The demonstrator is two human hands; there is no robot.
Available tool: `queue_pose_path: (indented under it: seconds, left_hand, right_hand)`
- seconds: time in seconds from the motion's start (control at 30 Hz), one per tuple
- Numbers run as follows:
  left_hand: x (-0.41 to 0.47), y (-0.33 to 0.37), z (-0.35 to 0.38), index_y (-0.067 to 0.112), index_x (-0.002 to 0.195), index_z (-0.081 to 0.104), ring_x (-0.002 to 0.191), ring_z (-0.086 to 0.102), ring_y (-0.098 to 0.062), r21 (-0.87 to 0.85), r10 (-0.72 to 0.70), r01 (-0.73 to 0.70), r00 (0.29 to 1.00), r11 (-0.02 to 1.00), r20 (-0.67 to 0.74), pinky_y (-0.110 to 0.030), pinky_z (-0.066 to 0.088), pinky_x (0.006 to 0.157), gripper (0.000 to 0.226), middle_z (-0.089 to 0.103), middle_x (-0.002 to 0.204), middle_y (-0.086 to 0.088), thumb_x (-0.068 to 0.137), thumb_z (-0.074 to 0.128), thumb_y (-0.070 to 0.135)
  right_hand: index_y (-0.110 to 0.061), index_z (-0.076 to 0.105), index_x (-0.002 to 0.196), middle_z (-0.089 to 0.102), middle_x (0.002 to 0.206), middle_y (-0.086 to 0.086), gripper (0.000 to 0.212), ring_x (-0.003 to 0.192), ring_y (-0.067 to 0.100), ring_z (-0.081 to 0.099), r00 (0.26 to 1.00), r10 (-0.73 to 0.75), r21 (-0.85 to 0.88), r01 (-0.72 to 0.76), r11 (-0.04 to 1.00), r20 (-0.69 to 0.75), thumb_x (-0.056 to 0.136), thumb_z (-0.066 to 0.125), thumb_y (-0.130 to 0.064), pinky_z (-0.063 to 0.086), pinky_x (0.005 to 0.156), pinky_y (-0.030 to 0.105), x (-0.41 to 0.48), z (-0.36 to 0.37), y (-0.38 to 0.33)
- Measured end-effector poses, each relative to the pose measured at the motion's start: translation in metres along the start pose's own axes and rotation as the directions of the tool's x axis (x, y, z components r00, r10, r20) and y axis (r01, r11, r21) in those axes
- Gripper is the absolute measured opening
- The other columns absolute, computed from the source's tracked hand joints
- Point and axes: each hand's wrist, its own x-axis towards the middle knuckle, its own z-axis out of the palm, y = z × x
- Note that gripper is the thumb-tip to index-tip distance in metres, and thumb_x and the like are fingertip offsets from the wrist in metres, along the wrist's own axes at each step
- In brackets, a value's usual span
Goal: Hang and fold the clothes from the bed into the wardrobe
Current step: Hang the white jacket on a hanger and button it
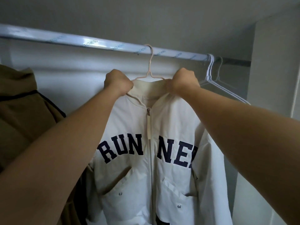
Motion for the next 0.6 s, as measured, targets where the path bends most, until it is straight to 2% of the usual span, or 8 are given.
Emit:
queue_pose_path:
  seconds: [0.13,0.23,0.3,0.37,0.43,0.5,0.57,0.6]
  left_hand:
    - [0.003,0.014,-0.005,0.008,0.104,0.075,0.108,0.066,-0.025,0.023,0.050,-0.049,0.998,0.999,-0.027,-0.033,0.054,0.095,0.024,0.071,0.111,-0.008,0.082,0.066,0.008]
    - [0.004,0.026,-0.004,0.008,0.098,0.075,0.099,0.067,-0.022,0.021,0.066,-0.065,0.997,0.998,-0.036,-0.030,0.057,0.086,0.023,0.071,0.106,-0.006,0.078,0.066,0.005]
    - [0.003,0.030,-0.001,0.007,0.098,0.075,0.093,0.066,-0.021,0.047,0.098,-0.098,0.995,0.994,-0.009,-0.027,0.055,0.078,0.022,0.071,0.104,-0.006,0.079,0.064,0.005]
    - [0.000,0.030,0.001,0.007,0.097,0.075,0.089,0.065,-0.021,0.054,0.123,-0.123,0.992,0.991,0.017,-0.027,0.053,0.073,0.021,0.071,0.102,-0.006,0.080,0.063,0.007]
    - [0.001,0.026,0.002,0.008,0.096,0.075,0.090,0.066,-0.022,0.039,0.146,-0.147,0.989,0.988,0.031,-0.029,0.056,0.077,0.020,0.071,0.100,-0.005,0.082,0.061,0.010]
    - [0.002,0.021,0.003,0.012,0.093,0.077,0.094,0.066,-0.022,0.006,0.183,-0.183,0.983,0.983,0.025,-0.030,0.056,0.084,0.023,0.072,0.102,-0.003,0.085,0.055,0.011]
    - [0.000,0.019,0.003,0.019,0.093,0.077,0.098,0.065,-0.019,-0.052,0.223,-0.222,0.975,0.974,0.019,-0.026,0.053,0.087,0.028,0.072,0.106,0.001,0.088,0.051,0.010]
    - [-0.001,0.019,0.004,0.022,0.096,0.077,0.099,0.065,-0.018,-0.093,0.248,-0.245,0.968,0.965,0.024,-0.025,0.051,0.088,0.028,0.072,0.108,0.002,0.089,0.052,0.010]
  right_hand:
    - [-0.012,0.044,0.069,0.045,0.074,0.004,0.031,0.071,0.029,0.055,1.000,-0.018,0.039,0.018,0.999,-0.004,0.084,0.068,-0.023,0.045,0.067,0.030,0.001,-0.001,-0.009]
    - [-0.012,0.044,0.066,0.048,0.073,0.005,0.025,0.070,0.027,0.057,0.999,-0.032,0.082,0.033,0.996,-0.015,0.079,0.066,-0.010,0.046,0.062,0.029,0.003,-0.004,-0.022]
    - [-0.011,0.045,0.065,0.050,0.070,0.005,0.019,0.061,0.024,0.056,0.998,-0.061,0.102,0.062,0.993,-0.008,0.077,0.059,-0.004,0.044,0.050,0.024,0.001,-0.004,-0.032]
    - [-0.011,0.047,0.064,0.053,0.065,0.006,0.018,0.048,0.020,0.053,0.996,-0.088,0.142,0.084,0.986,0.026,0.078,0.056,-0.007,0.039,0.041,0.020,-0.001,-0.001,-0.038]
    - [-0.012,0.045,0.062,0.052,0.063,0.003,0.023,0.047,0.018,0.048,0.995,-0.098,0.184,0.095,0.978,0.008,0.081,0.057,-0.014,0.035,0.042,0.020,-0.003,-0.001,-0.036]
    - [-0.011,0.056,0.075,0.061,0.081,0.008,0.016,0.070,0.024,0.057,0.991,-0.103,0.094,0.111,0.989,-0.087,0.084,0.055,-0.024,0.041,0.057,0.025,-0.005,-0.005,-0.027]
    - [-0.013,0.062,0.112,0.060,0.118,0.015,0.034,0.111,0.034,0.053,0.989,-0.083,-0.130,0.067,0.989,-0.124,0.088,0.051,-0.034,0.043,0.086,0.038,-0.007,-0.009,-0.011]
    - [-0.014,0.059,0.124,0.056,0.129,0.015,0.042,0.122,0.036,0.047,0.996,-0.032,-0.193,0.014,0.981,-0.089,0.090,0.048,-0.037,0.038,0.097,0.042,-0.007,-0.012,-0.001]
